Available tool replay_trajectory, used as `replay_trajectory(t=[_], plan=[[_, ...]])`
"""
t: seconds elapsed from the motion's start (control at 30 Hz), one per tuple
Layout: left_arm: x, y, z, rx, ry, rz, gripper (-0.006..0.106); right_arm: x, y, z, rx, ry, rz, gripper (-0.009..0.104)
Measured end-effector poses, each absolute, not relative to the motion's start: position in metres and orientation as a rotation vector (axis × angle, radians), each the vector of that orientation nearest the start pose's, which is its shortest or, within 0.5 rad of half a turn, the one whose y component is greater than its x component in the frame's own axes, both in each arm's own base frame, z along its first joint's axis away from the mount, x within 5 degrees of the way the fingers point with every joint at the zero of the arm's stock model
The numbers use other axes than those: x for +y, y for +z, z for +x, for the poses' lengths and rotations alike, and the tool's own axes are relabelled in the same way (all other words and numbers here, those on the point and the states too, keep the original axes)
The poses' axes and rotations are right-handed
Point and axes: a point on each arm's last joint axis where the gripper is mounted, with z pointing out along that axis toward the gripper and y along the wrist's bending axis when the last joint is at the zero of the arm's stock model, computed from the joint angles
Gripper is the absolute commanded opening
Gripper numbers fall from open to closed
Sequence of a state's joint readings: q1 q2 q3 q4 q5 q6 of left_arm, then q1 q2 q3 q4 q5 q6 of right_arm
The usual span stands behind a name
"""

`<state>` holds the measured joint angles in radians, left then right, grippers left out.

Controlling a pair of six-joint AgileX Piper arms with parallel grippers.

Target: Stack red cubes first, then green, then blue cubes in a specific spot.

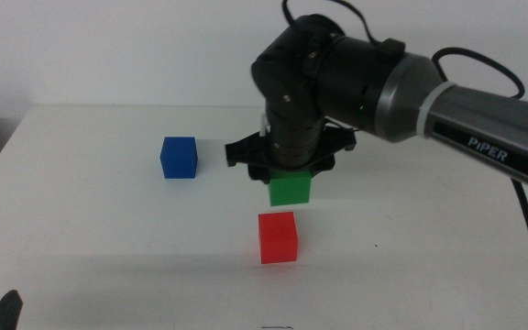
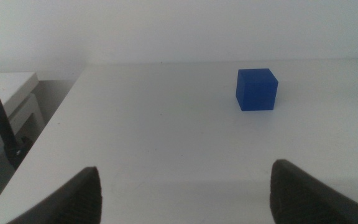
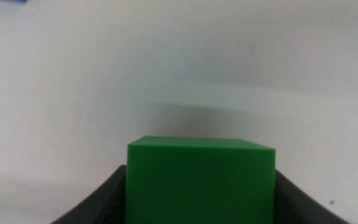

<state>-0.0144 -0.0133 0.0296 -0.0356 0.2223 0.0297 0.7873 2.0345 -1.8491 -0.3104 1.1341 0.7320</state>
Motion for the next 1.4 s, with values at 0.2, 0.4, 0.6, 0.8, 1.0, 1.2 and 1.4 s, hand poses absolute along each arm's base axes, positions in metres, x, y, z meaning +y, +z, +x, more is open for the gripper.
replay_trajectory(t=[0.2,0.4,0.6,0.8,1.0,1.2,1.4], plan=[[-0.002,0.184,0.056,1.722,-0.021,0.014,0.091,0.306,0.273,0.321,2.689,0.024,-0.203,-0.001],[-0.002,0.184,0.056,1.722,-0.021,0.014,0.091,0.311,0.263,0.318,2.713,-0.003,-0.215,-0.001],[-0.002,0.184,0.056,1.722,-0.021,0.014,0.091,0.315,0.252,0.313,2.724,-0.024,-0.236,-0.001],[-0.002,0.184,0.056,1.722,-0.021,0.014,0.091,0.312,0.241,0.299,2.69,0.046,-0.227,-0.001],[-0.002,0.184,0.056,1.722,-0.021,0.014,0.091,0.309,0.241,0.303,2.66,0.044,-0.209,-0.001],[-0.002,0.184,0.056,1.722,-0.021,0.014,0.091,0.308,0.236,0.305,2.668,0.035,-0.2,-0.001],[-0.002,0.184,0.056,1.722,-0.021,0.014,0.091,0.31,0.227,0.307,2.678,0.025,-0.203,-0.001]])
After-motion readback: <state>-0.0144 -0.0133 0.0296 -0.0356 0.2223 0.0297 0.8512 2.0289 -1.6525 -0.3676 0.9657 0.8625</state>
